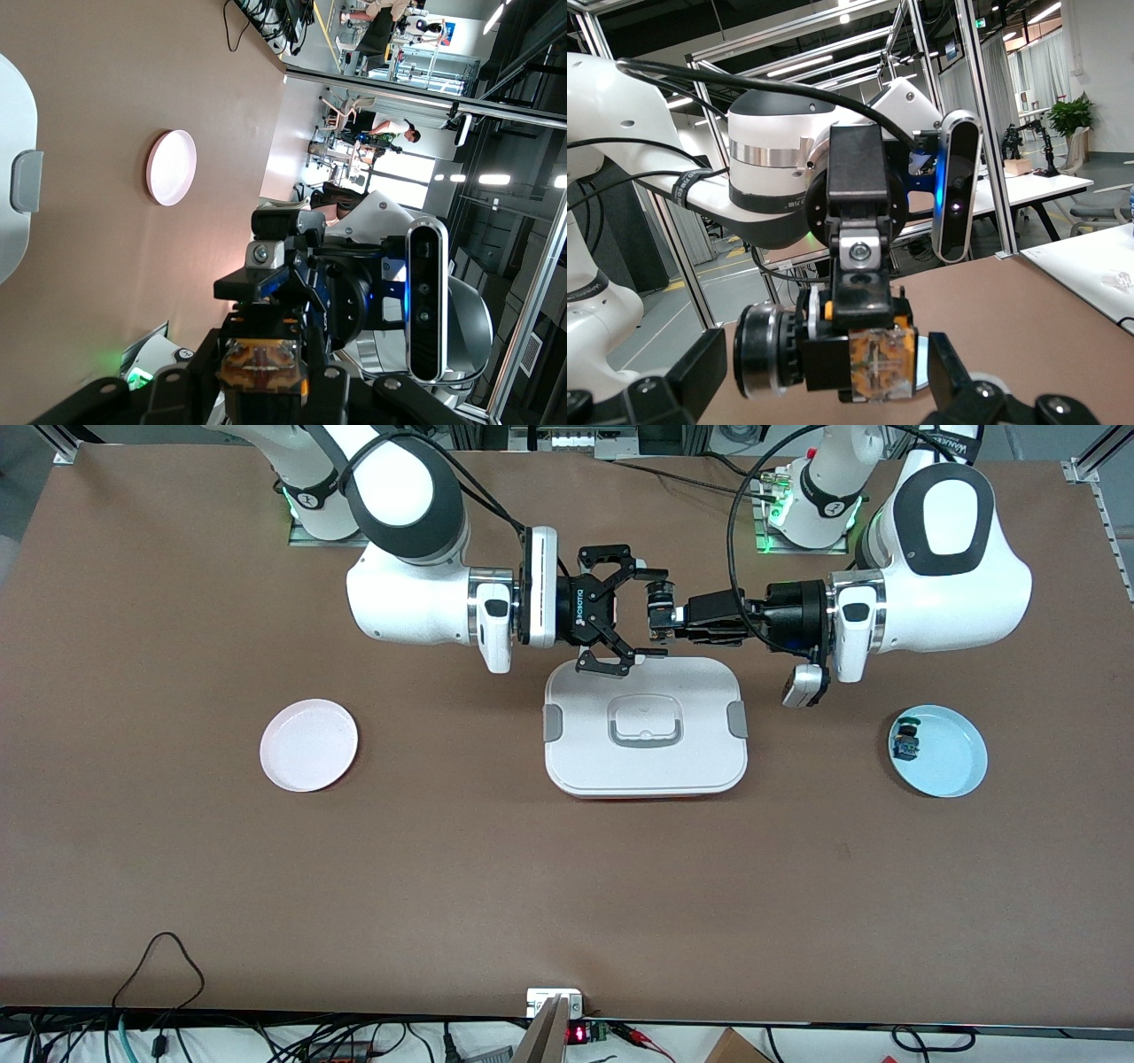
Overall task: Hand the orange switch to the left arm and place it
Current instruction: 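Grasp the orange switch with the left gripper and open the right gripper, then carry the switch to the blue plate while the right gripper withdraws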
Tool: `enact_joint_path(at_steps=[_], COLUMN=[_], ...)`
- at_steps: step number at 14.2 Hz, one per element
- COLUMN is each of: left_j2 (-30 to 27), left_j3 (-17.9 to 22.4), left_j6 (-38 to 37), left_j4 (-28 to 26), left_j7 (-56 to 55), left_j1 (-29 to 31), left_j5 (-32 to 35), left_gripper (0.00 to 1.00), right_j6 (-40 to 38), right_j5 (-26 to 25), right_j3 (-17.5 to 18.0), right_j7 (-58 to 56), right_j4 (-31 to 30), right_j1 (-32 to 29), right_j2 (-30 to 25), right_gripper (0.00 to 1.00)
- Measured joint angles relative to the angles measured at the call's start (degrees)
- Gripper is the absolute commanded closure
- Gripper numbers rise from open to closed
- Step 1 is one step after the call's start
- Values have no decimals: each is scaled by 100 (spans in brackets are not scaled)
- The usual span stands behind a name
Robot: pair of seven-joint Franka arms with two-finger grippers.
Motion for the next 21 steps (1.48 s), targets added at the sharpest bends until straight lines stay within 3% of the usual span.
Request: enact_joint_path(at_steps=[6,12,16,21], left_j2=[-6,-1,36,32], left_j3=[15,36,42,18], left_j6=[-45,-748,-1134,-1520], left_j4=[29,239,286,701], left_j7=[46,689,1364,1682], left_j1=[68,456,717,748], left_j5=[105,1905,3321,5457], left_gripper=[81,81,81,82], right_j6=[-358,-2380,-3225,-3695], right_j5=[1,-661,-1579,-2544], right_j3=[-376,-1490,-1668,-1816], right_j7=[6,164,1158,2067], right_j4=[-75,-339,-422,-430], right_j1=[-179,-577,-907,-1156], right_j2=[-41,-71,-84,-129], right_gripper=[0,0,0,0])
